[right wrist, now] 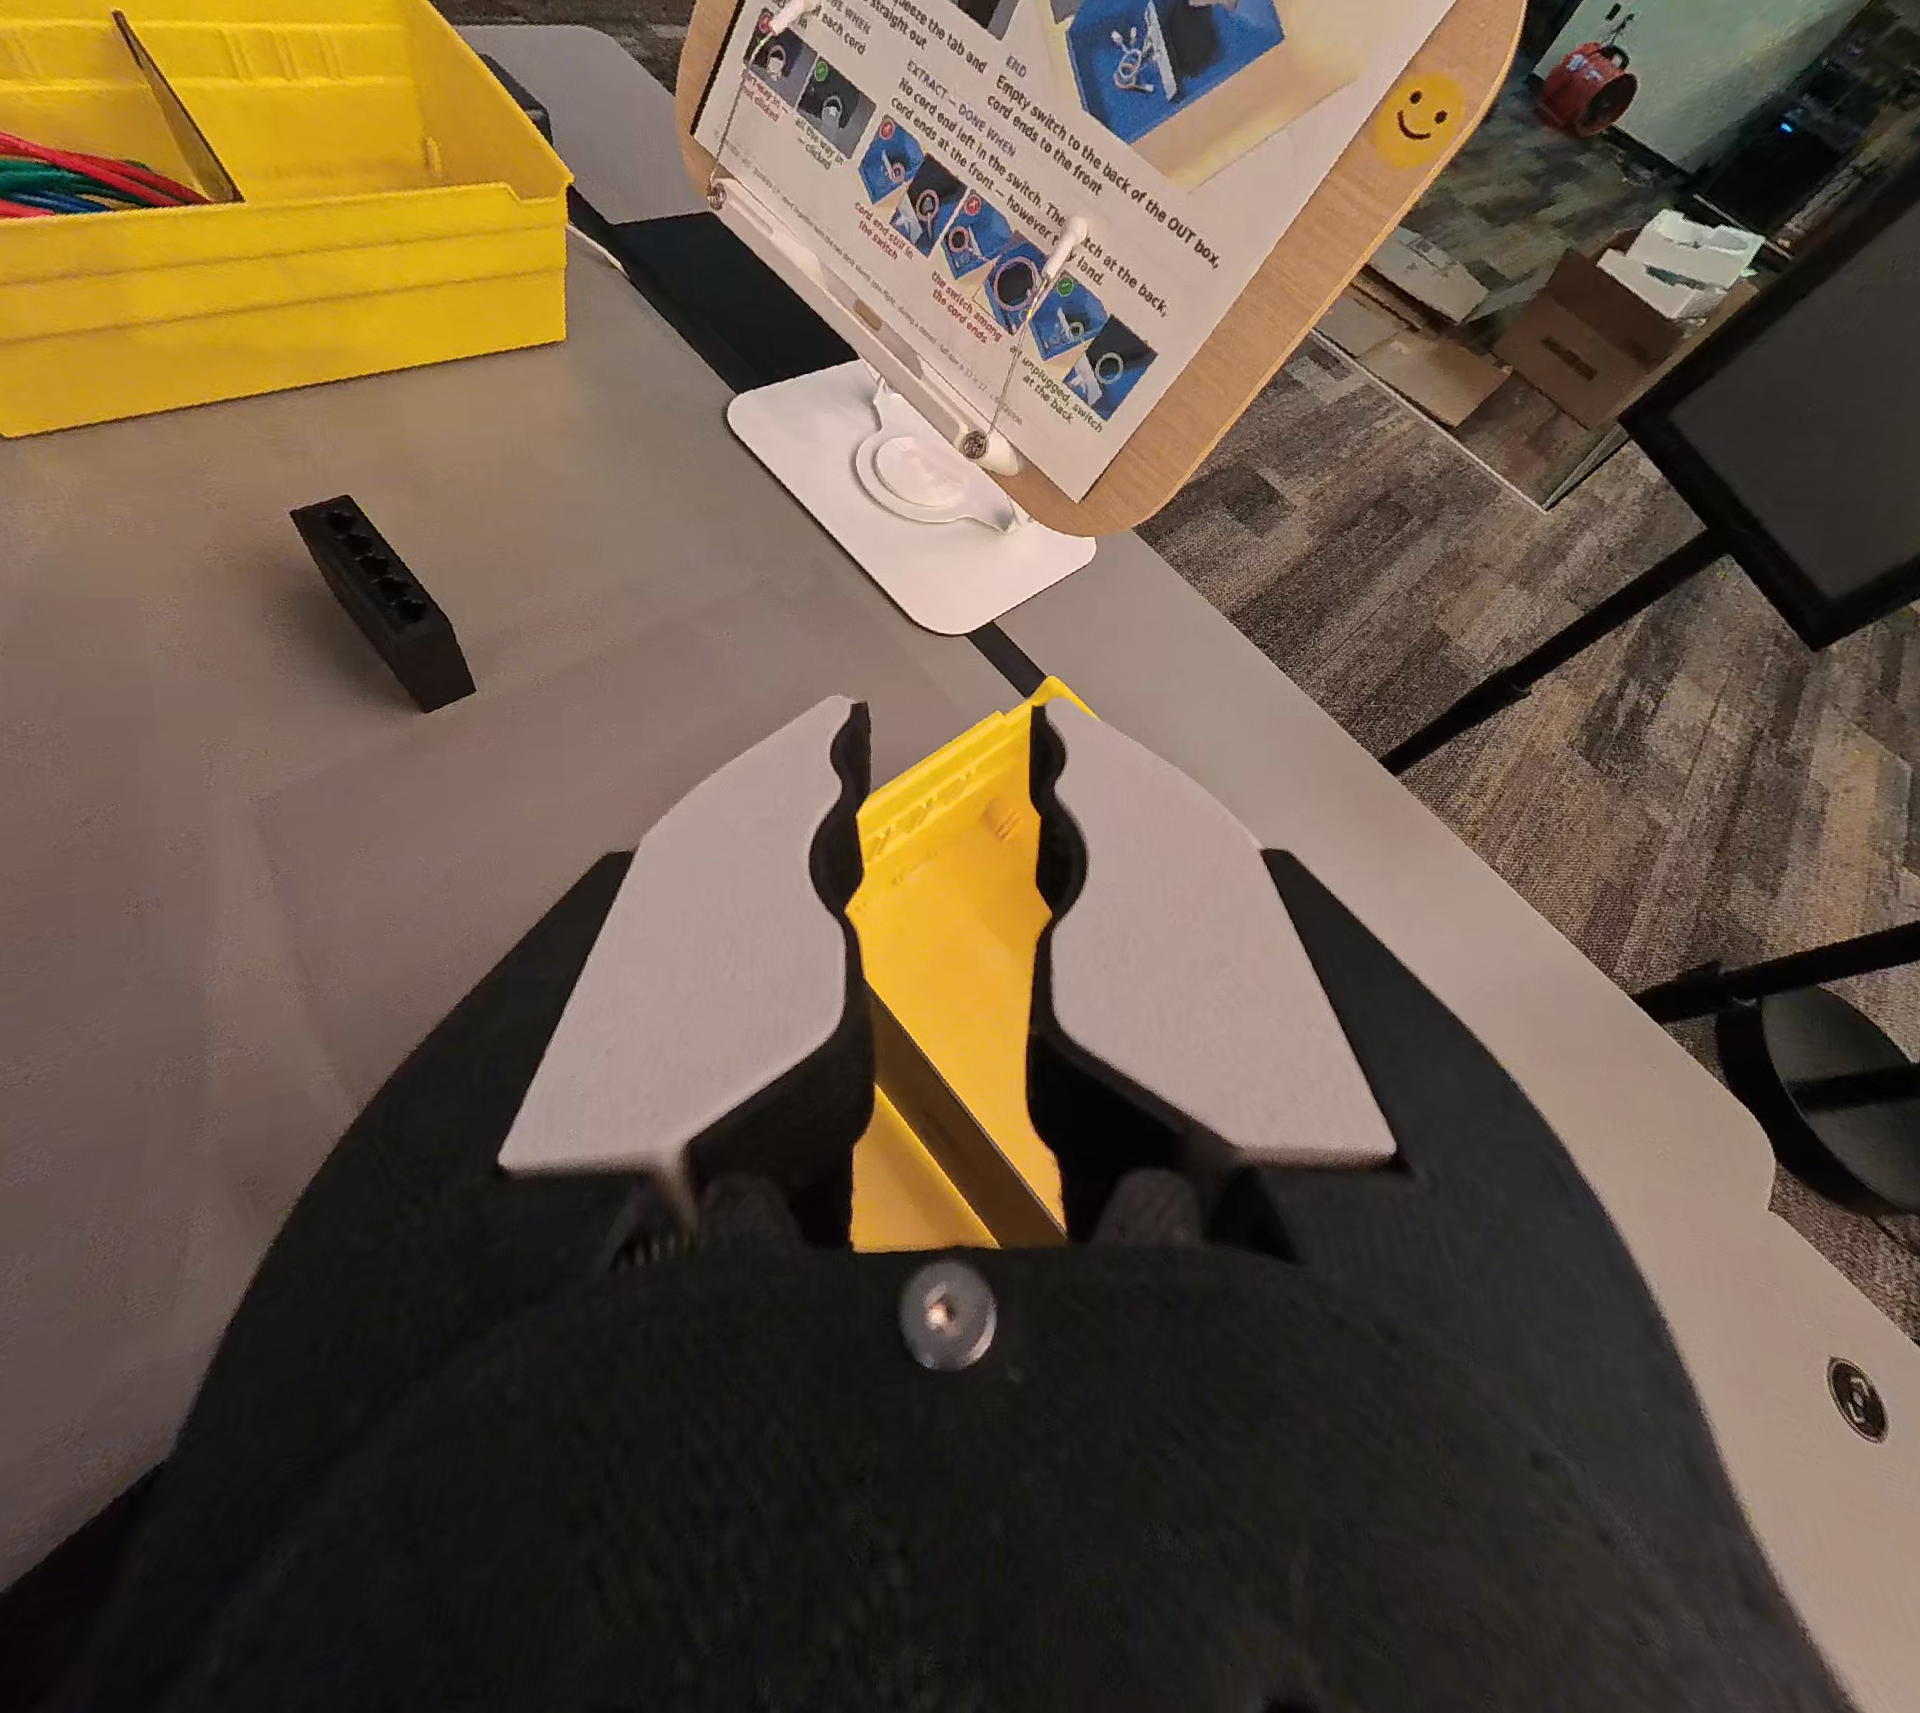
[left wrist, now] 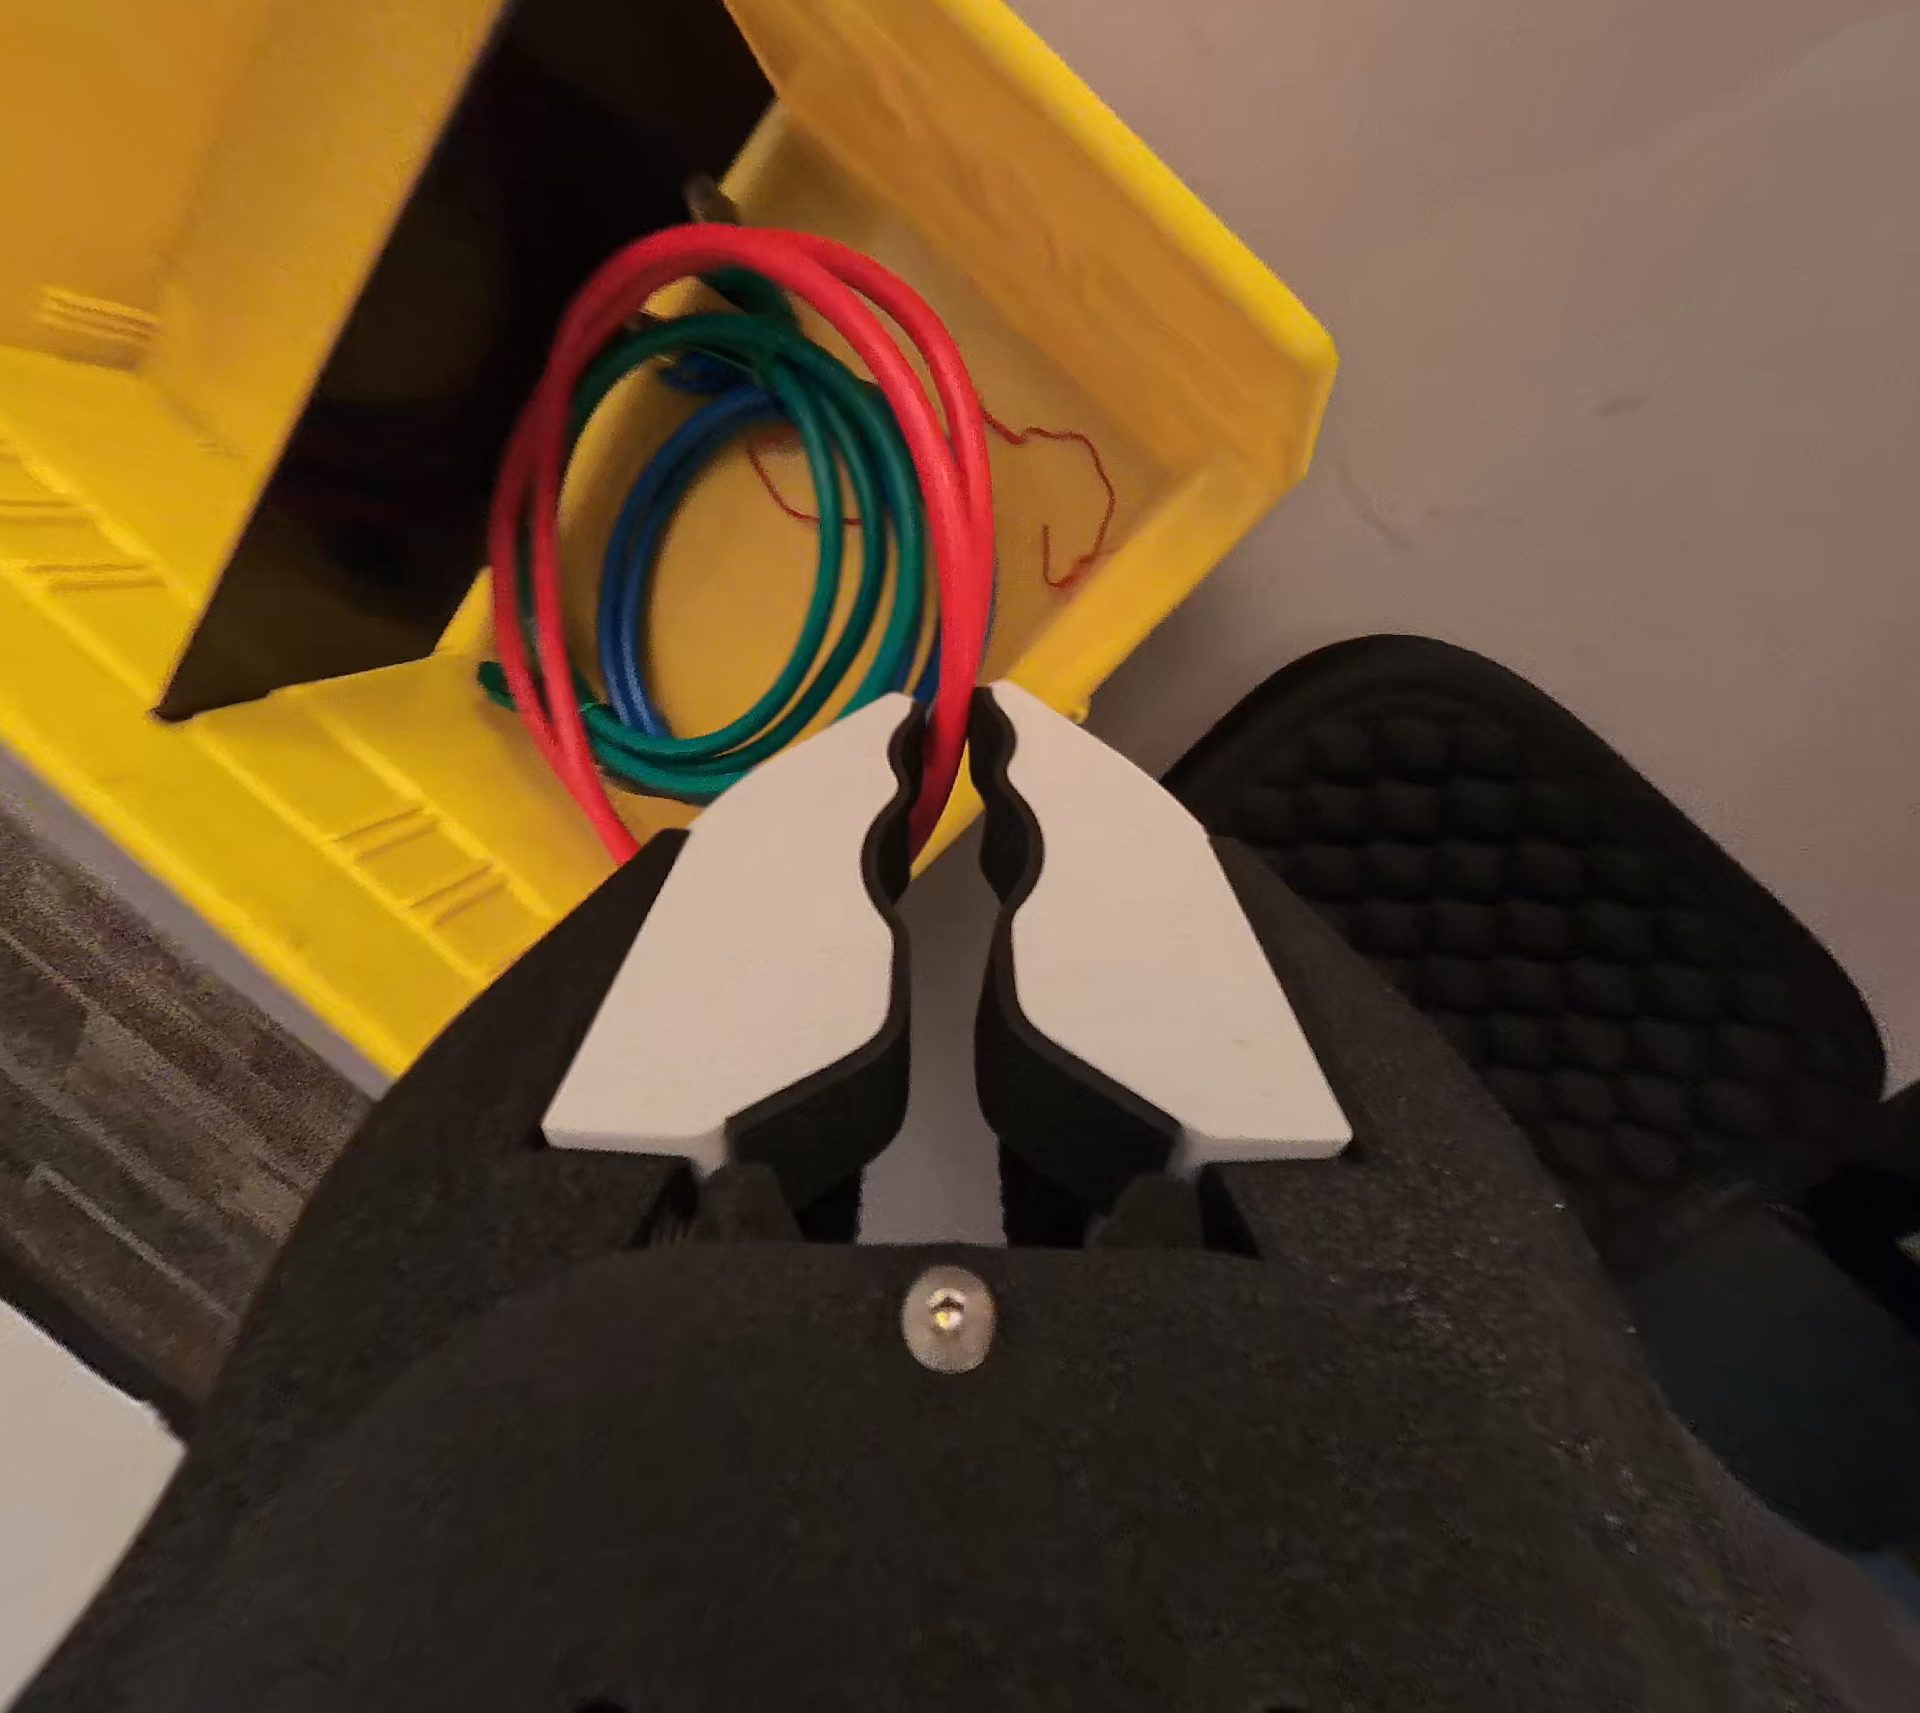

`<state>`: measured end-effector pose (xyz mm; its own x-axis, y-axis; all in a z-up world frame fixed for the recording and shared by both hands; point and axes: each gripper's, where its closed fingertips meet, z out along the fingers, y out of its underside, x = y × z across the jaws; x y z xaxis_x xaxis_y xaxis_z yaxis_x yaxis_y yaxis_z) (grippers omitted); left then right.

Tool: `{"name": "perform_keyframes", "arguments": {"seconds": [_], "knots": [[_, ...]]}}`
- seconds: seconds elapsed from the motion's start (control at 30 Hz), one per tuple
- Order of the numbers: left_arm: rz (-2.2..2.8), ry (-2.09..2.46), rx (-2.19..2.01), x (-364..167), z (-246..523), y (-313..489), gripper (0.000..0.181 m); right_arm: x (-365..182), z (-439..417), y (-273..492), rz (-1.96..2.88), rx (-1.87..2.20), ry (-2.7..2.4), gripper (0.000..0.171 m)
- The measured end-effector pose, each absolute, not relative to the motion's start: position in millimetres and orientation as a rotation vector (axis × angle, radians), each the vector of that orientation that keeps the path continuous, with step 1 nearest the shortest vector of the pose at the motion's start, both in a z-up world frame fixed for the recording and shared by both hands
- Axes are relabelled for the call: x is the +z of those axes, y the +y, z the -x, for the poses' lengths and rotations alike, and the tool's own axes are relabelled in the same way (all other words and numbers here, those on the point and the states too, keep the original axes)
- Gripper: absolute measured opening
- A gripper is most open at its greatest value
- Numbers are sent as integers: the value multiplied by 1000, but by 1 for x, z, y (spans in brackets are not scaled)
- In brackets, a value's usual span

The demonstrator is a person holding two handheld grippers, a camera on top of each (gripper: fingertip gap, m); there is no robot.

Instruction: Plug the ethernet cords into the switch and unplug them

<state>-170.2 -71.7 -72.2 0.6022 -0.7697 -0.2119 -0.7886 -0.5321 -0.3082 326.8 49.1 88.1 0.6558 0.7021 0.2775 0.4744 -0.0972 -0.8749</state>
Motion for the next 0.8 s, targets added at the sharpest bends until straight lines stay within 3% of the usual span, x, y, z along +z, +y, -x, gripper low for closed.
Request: {"name": "perform_keyframes", "arguments": {"seconds": [0.4, 0.8], "knots": [[2211, 894, -98, 68, 166, -44, 6, 91, -324, 47, 1723, 279, -956, 30], [1921, 1108, -312, 152, 27, -72, 6, 119, -208, 6, 1413, 500, -1195, 34]]}}
